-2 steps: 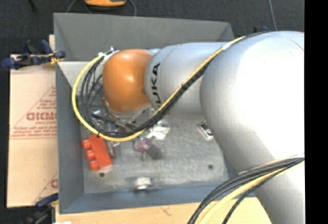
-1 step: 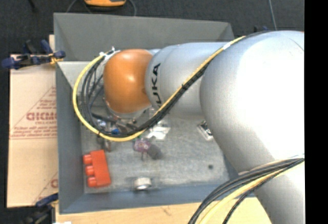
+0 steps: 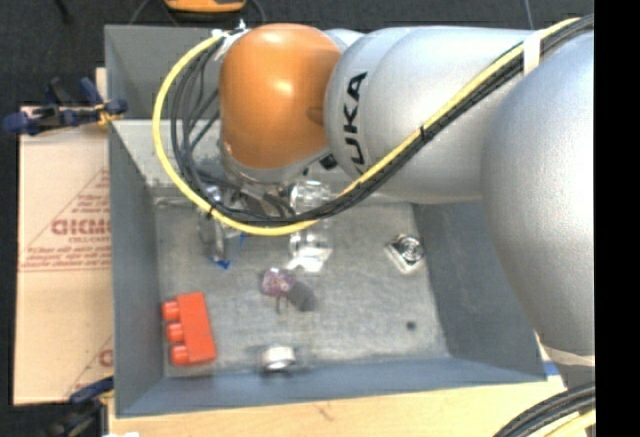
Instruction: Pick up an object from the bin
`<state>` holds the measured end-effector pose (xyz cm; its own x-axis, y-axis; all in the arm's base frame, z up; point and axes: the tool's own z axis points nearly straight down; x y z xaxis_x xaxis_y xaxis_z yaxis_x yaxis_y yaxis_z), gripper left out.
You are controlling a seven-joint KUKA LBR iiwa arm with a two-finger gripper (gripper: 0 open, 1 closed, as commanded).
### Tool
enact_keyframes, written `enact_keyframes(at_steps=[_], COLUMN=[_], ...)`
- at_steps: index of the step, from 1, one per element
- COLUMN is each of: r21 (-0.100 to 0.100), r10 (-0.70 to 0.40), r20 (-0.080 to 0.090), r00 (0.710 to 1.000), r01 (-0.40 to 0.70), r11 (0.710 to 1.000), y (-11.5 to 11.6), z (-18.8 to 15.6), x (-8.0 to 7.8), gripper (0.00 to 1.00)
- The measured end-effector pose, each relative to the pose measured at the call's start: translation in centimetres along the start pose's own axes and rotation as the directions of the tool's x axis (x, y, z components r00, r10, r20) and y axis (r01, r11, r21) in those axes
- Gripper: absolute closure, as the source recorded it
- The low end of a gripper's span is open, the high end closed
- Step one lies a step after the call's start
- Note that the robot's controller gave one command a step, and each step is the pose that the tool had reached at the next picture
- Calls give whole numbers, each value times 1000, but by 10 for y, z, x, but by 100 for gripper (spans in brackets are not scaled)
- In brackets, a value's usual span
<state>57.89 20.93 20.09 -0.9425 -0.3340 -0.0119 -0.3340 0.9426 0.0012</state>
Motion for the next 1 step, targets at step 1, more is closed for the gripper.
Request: enact_keyframes(at_steps=[1], r21=[5], r10=[126], r20=[-13], r00=[992], r01=[-126], r11=[992], y=[-78], z=[30], x=[58], gripper=[100])
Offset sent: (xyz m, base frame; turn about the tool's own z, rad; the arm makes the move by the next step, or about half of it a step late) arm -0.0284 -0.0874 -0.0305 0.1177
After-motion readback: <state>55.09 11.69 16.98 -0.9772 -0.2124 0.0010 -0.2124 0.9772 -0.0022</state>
